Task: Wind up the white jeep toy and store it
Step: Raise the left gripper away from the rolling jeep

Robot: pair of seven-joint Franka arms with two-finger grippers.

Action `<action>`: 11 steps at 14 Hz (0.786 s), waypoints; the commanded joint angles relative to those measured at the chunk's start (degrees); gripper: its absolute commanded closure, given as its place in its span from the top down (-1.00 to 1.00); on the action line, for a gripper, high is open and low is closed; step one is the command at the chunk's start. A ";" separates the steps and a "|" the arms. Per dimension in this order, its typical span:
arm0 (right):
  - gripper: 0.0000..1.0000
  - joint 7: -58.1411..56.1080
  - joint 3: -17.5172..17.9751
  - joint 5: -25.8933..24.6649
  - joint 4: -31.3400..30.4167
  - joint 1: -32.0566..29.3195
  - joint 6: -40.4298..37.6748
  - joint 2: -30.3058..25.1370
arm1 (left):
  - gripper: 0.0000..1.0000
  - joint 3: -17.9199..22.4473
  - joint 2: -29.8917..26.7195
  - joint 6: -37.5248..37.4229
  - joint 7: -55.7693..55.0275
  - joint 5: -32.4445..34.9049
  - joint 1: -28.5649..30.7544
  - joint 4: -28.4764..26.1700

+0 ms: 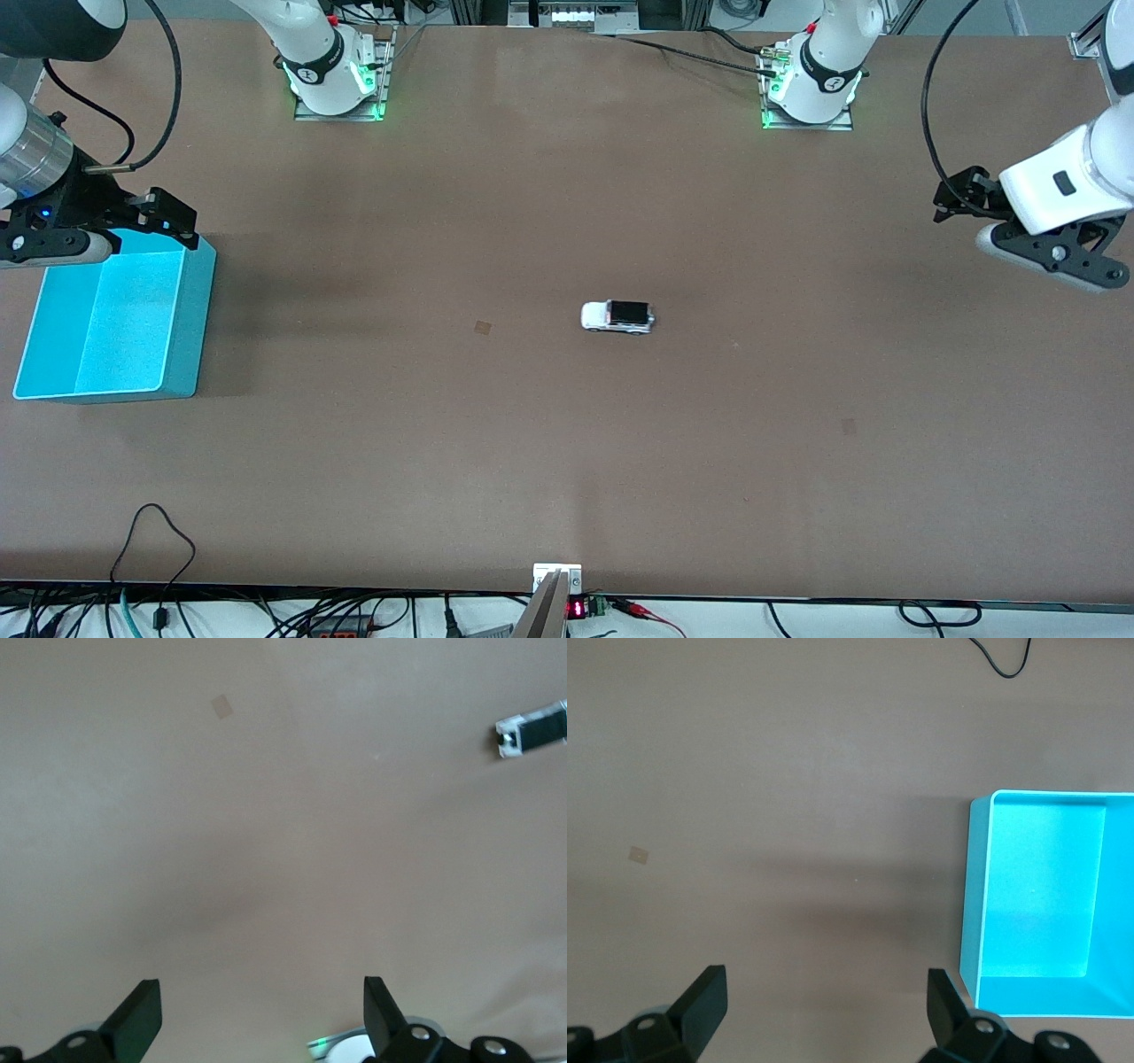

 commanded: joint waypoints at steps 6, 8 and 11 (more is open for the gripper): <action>1.00 0.72 0.20 -0.25 -0.74 0.10 -0.53 -1.18 | 1.00 7.73 -5.77 14.92 -13.96 -3.79 -6.15 -13.64; 1.00 0.72 0.20 -0.25 -0.74 0.01 -0.61 -1.18 | 1.00 7.03 -6.12 14.66 -13.25 -3.62 -5.89 -13.47; 1.00 0.72 0.20 -0.25 -0.74 0.10 -0.53 -1.18 | 1.00 7.46 -5.51 14.13 -9.40 -3.18 -5.80 -12.50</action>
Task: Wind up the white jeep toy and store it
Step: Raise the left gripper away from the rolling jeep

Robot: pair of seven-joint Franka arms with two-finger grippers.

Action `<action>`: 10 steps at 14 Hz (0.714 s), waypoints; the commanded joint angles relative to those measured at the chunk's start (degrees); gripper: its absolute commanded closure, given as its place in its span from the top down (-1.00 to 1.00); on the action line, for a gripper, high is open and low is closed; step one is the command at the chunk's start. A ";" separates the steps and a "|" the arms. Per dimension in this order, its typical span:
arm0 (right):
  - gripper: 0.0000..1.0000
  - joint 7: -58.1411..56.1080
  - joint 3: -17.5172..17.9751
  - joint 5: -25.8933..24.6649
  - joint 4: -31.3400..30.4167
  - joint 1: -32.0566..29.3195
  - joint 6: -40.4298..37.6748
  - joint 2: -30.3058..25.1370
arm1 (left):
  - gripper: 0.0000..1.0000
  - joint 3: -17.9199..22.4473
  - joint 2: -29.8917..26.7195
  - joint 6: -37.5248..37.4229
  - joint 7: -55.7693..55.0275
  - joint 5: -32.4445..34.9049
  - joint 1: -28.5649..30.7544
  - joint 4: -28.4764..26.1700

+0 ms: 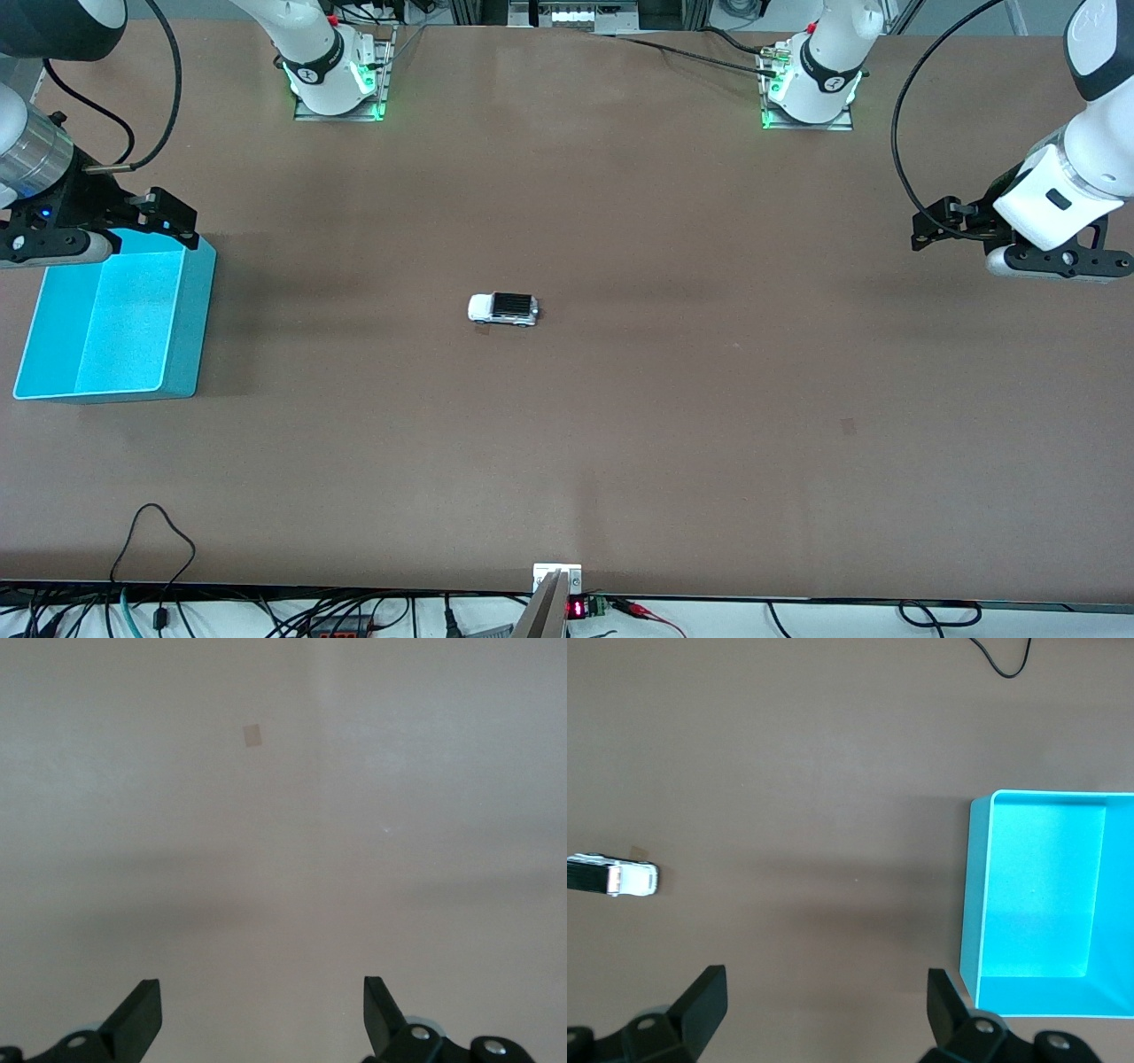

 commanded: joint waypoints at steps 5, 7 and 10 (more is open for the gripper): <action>1.00 0.72 0.21 -0.25 -0.74 0.08 -0.51 -1.25 | 1.00 0.30 -0.66 -1.19 2.76 0.05 -0.15 0.82; 1.00 0.55 0.21 -0.25 -0.74 -0.01 -0.51 -1.17 | 1.00 0.13 -0.66 -2.50 2.67 0.05 -0.06 1.09; 1.00 -0.33 -0.23 -0.43 -0.38 -0.79 -0.07 -0.47 | 1.00 0.57 -0.66 -7.32 3.29 -0.04 0.20 4.76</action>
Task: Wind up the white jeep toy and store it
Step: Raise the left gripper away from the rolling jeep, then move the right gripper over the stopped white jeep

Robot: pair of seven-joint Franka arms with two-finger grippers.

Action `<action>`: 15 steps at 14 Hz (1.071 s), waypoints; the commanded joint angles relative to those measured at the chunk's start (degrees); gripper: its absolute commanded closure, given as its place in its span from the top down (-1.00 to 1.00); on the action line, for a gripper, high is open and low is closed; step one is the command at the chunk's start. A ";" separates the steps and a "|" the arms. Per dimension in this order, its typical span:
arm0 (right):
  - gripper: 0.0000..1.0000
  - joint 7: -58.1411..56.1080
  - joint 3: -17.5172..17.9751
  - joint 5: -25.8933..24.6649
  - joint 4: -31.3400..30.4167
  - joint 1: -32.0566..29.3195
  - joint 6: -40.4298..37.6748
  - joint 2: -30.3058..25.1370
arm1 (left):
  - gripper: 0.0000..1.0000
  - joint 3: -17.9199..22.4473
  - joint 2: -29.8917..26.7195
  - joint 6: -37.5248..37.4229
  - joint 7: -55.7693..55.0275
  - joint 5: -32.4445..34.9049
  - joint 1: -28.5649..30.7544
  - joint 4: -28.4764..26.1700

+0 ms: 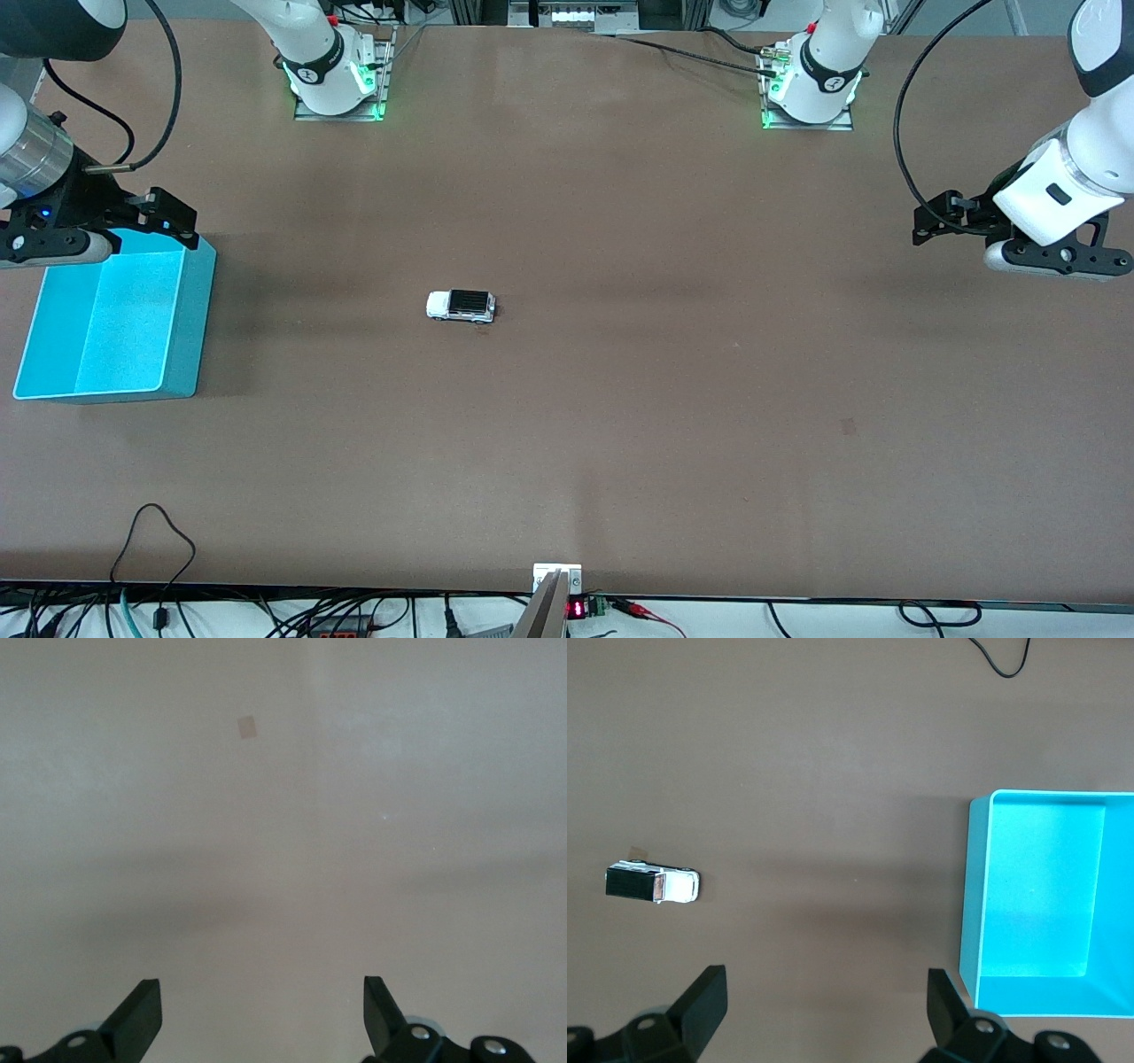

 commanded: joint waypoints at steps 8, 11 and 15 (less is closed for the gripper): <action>1.00 -17.84 0.27 -0.07 0.06 -0.08 -0.52 5.49 | 1.00 0.55 0.27 -5.02 0.88 -0.04 0.13 6.75; 1.00 -27.65 0.36 0.46 -0.29 3.42 0.53 8.75 | 1.00 -0.23 0.01 -4.85 1.24 -0.40 1.19 7.36; 1.00 -30.72 0.36 0.37 -1.86 13.52 8.15 13.15 | 1.00 -0.86 0.09 -4.94 0.62 0.04 0.67 7.72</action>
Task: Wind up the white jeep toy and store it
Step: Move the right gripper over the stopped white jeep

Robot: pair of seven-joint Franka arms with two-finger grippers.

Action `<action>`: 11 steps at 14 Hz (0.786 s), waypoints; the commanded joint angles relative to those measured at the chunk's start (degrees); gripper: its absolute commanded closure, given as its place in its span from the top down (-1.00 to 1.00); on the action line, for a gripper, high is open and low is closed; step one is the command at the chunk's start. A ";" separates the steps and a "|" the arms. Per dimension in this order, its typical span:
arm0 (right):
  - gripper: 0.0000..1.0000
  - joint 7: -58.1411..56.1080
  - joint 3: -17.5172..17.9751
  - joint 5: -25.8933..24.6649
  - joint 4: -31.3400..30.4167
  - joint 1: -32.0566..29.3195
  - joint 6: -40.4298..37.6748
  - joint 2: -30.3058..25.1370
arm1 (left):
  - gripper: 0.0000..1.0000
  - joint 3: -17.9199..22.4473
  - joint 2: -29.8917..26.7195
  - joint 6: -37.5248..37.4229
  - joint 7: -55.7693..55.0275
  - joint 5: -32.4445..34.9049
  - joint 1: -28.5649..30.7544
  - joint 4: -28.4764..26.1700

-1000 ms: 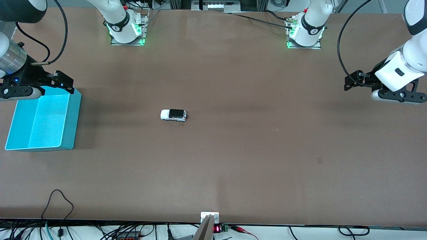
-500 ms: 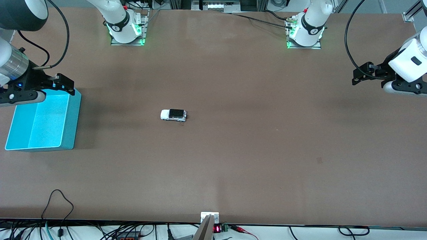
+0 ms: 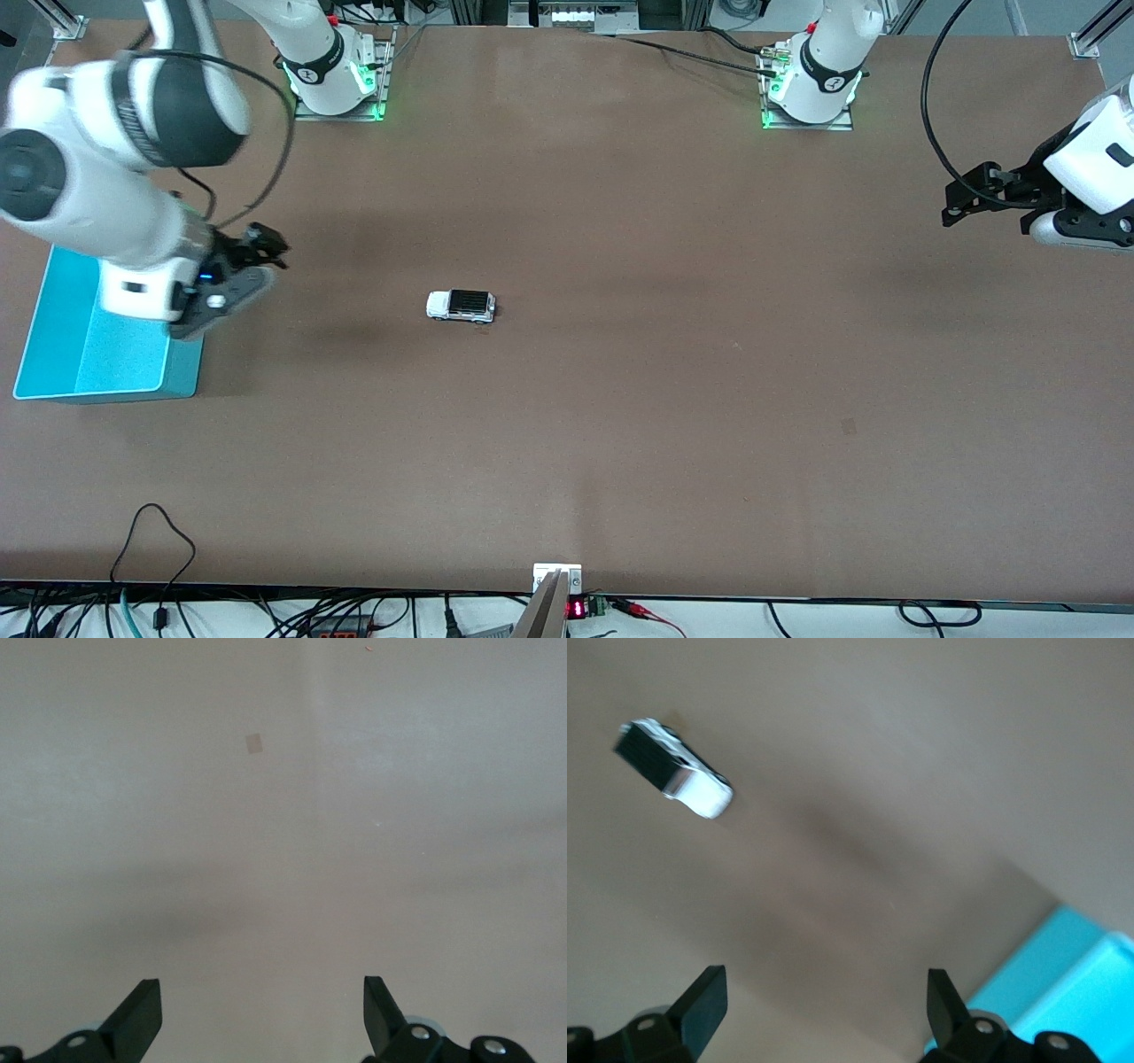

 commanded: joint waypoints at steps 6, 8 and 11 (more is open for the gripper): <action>1.00 -15.83 -0.18 0.21 -13.46 10.77 25.44 4.54 | 1.00 -1.66 0.34 -0.79 0.24 0.04 -0.24 1.86; 1.00 -17.00 0.08 0.38 -15.68 10.95 29.42 5.68 | 1.00 -1.92 0.34 -1.05 -0.03 0.04 -0.24 1.86; 1.00 -17.17 2.80 0.47 -15.85 11.30 30.75 8.93 | 1.00 -1.75 0.34 -3.07 -2.30 -0.04 -0.06 1.86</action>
